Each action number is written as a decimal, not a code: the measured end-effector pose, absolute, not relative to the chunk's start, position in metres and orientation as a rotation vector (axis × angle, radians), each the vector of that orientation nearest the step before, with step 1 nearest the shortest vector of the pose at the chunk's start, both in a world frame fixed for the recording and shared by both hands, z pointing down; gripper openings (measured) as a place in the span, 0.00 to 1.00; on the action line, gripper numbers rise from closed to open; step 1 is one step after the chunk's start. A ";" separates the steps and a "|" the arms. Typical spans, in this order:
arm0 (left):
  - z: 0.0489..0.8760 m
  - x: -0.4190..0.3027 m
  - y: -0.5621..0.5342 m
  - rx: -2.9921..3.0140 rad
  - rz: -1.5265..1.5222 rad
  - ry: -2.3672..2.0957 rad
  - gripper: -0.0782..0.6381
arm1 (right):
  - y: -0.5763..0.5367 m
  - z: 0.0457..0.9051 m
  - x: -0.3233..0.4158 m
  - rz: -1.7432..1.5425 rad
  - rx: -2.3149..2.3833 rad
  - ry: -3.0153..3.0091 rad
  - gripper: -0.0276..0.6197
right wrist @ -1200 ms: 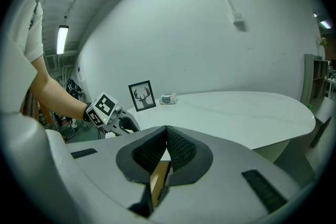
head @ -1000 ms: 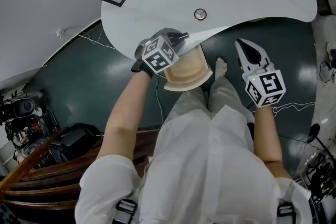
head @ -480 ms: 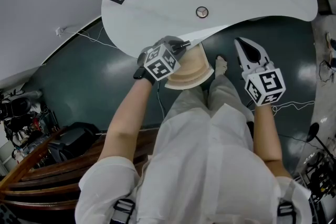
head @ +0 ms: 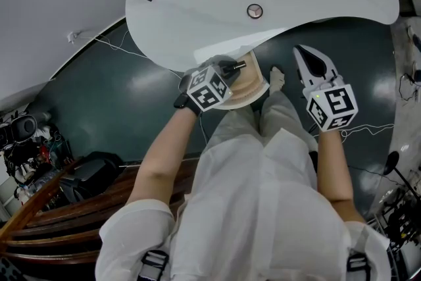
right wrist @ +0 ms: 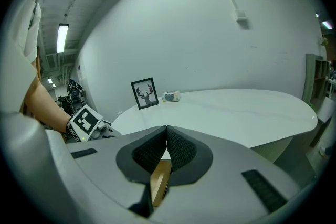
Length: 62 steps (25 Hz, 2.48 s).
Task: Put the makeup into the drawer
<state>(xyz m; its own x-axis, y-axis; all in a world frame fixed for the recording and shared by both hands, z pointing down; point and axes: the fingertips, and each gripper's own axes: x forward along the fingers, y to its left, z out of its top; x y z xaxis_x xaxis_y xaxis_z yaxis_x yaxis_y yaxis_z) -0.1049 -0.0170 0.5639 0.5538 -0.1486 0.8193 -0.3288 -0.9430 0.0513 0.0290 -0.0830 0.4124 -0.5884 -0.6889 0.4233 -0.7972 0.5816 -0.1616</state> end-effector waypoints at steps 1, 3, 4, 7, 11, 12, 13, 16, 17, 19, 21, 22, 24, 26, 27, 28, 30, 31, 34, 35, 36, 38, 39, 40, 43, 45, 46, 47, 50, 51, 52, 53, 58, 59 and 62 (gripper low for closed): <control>0.565 -0.104 -0.014 2.589 1.335 -0.401 0.24 | -0.082 0.412 0.029 0.484 1.215 -2.500 0.06; 0.567 -0.103 -0.009 2.588 1.329 -0.401 0.24 | -0.080 0.412 0.028 0.483 1.217 -2.498 0.06; 0.568 -0.102 -0.007 2.588 1.325 -0.402 0.24 | -0.079 0.413 0.027 0.483 1.217 -2.497 0.06; 0.571 -0.102 -0.001 2.590 1.321 -0.410 0.24 | -0.073 0.415 0.025 0.485 1.213 -2.488 0.06; 0.581 -0.102 0.005 2.588 1.327 -0.421 0.24 | -0.066 0.420 0.023 0.491 1.211 -2.479 0.06; 0.583 -0.102 0.006 2.585 1.327 -0.427 0.24 | -0.064 0.420 0.022 0.491 1.210 -2.477 0.06; 0.585 -0.102 0.006 2.582 1.325 -0.436 0.24 | -0.063 0.421 0.022 0.490 1.209 -2.475 0.06; 0.589 -0.101 0.009 2.586 1.333 -0.465 0.24 | -0.057 0.422 0.024 0.490 1.204 -2.473 0.06; 0.591 -0.101 0.010 2.590 1.342 -0.467 0.24 | -0.055 0.422 0.026 0.491 1.200 -2.474 0.06; 0.595 -0.099 0.014 2.588 1.357 -0.460 0.24 | -0.051 0.427 0.028 0.498 1.179 -2.477 0.06; 0.601 -0.097 0.017 2.574 1.362 -0.465 0.24 | -0.048 0.434 0.031 0.510 1.142 -2.478 0.06; 0.604 -0.097 0.019 2.564 1.362 -0.470 0.24 | -0.046 0.437 0.032 0.517 1.122 -2.478 0.06; 0.611 -0.097 0.021 2.544 1.367 -0.482 0.24 | -0.045 0.443 0.035 0.523 1.090 -2.480 0.06; 0.622 -0.096 0.019 2.532 1.380 -0.495 0.24 | -0.046 0.447 0.039 0.517 1.072 -2.486 0.06; 0.628 -0.095 0.019 2.526 1.387 -0.498 0.24 | -0.046 0.450 0.041 0.519 1.064 -2.488 0.06; 0.634 -0.093 0.020 2.520 1.393 -0.497 0.24 | -0.044 0.453 0.043 0.524 1.057 -2.489 0.06; 0.647 -0.090 0.021 2.509 1.393 -0.494 0.24 | -0.040 0.461 0.048 0.537 1.041 -2.489 0.06; 0.653 -0.089 0.019 2.506 1.388 -0.494 0.24 | -0.038 0.464 0.050 0.541 1.033 -2.488 0.06; 0.670 -0.084 0.015 2.505 1.387 -0.498 0.24 | -0.037 0.473 0.058 0.546 1.022 -2.492 0.06; 0.676 -0.083 0.013 2.506 1.395 -0.497 0.24 | -0.037 0.475 0.062 0.552 1.026 -2.492 0.06; 0.682 -0.083 0.011 2.506 1.406 -0.494 0.24 | -0.036 0.479 0.065 0.561 1.032 -2.489 0.06; 0.696 -0.084 0.006 2.502 1.434 -0.486 0.24 | -0.035 0.489 0.070 0.575 1.041 -2.479 0.06; 0.703 -0.085 0.004 2.498 1.447 -0.482 0.24 | -0.035 0.493 0.071 0.578 1.039 -2.476 0.06; 0.711 -0.087 0.001 2.493 1.458 -0.477 0.24 | -0.035 0.496 0.070 0.581 1.035 -2.475 0.06; 0.732 -0.091 -0.003 2.474 1.474 -0.467 0.24 | -0.032 0.506 0.072 0.593 1.033 -2.462 0.06; 0.743 -0.095 -0.008 2.462 1.472 -0.479 0.24 | -0.030 0.513 0.073 0.603 1.034 -2.453 0.06; 0.748 -0.096 -0.011 2.461 1.468 -0.489 0.24 | -0.029 0.516 0.073 0.606 1.032 -2.450 0.06; 0.753 -0.097 -0.014 2.462 1.465 -0.495 0.24 | -0.028 0.519 0.073 0.610 1.030 -2.447 0.06; 0.766 -0.098 -0.020 2.480 1.476 -0.477 0.24 | -0.026 0.527 0.072 0.621 1.024 -2.439 0.06; 0.770 -0.097 -0.022 2.485 1.482 -0.465 0.24 | -0.027 0.529 0.072 0.622 1.021 -2.437 0.06; 0.774 -0.097 -0.024 2.489 1.490 -0.455 0.24 | -0.027 0.532 0.073 0.623 1.019 -2.434 0.06; 0.777 -0.095 -0.024 2.491 1.500 -0.445 0.24 | -0.028 0.534 0.073 0.626 1.019 -2.432 0.06; 0.791 -0.087 -0.022 2.495 1.532 -0.403 0.24 | -0.028 0.541 0.078 0.637 1.019 -2.423 0.06; 0.794 -0.086 -0.020 2.490 1.536 -0.395 0.24 | -0.029 0.542 0.078 0.638 1.020 -2.421 0.06; 0.800 -0.086 -0.015 2.472 1.558 -0.370 0.24 | -0.030 0.543 0.078 0.642 1.024 -2.418 0.06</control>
